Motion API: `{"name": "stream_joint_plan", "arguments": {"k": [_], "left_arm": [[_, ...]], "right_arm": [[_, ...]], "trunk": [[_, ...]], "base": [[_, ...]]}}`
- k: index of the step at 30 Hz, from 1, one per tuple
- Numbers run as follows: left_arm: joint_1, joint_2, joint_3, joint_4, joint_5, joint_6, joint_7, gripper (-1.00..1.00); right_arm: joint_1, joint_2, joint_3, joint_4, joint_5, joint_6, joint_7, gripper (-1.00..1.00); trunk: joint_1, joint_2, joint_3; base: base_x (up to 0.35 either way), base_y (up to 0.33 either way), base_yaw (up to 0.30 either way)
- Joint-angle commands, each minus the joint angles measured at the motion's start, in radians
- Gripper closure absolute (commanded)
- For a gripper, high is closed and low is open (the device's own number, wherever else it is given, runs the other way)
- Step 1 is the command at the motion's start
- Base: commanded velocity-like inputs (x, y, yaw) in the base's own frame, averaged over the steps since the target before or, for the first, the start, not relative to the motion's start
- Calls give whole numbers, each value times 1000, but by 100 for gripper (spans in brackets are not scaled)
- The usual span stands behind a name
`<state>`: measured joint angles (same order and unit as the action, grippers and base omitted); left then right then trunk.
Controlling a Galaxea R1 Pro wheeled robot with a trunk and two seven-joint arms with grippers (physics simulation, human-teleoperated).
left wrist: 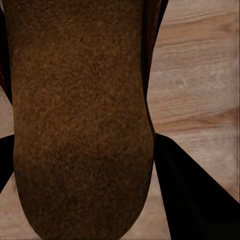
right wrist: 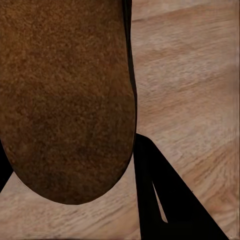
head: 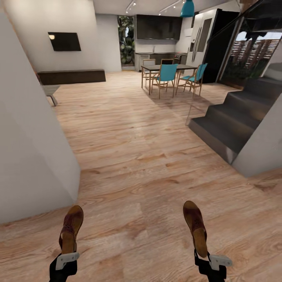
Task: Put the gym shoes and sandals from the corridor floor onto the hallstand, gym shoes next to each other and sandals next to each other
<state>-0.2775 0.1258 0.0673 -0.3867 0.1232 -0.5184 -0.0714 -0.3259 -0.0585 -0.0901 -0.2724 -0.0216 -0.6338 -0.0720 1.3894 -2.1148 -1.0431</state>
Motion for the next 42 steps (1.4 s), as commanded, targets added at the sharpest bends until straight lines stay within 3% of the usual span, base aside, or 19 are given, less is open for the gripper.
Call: {"name": "stream_joint_plan", "arguments": {"k": [1,21,29,42], "left_arm": [[0,0,2,0,7,-2,-7,100],[0,0,2,14,0,-2,-7,100],[0,1,-5,49,-7,-52,-8,100],[0,2,-5,53,-8,-58,-8,100]], "right_arm": [[-1,0,0,1,-6,-3,1,100],[-1,-3,0,2,-5,-3,1,100],[-1,-3,1,2,-5,-3,1,100],[-1,-6,0,18,-6,-1,1,100]], "trunk": [[0,0,-1],[0,0,12],[0,0,18],[0,0,30]], "base": [[0,0,-300],[0,0,-291],[0,0,-283],[0,0,-282]]}}
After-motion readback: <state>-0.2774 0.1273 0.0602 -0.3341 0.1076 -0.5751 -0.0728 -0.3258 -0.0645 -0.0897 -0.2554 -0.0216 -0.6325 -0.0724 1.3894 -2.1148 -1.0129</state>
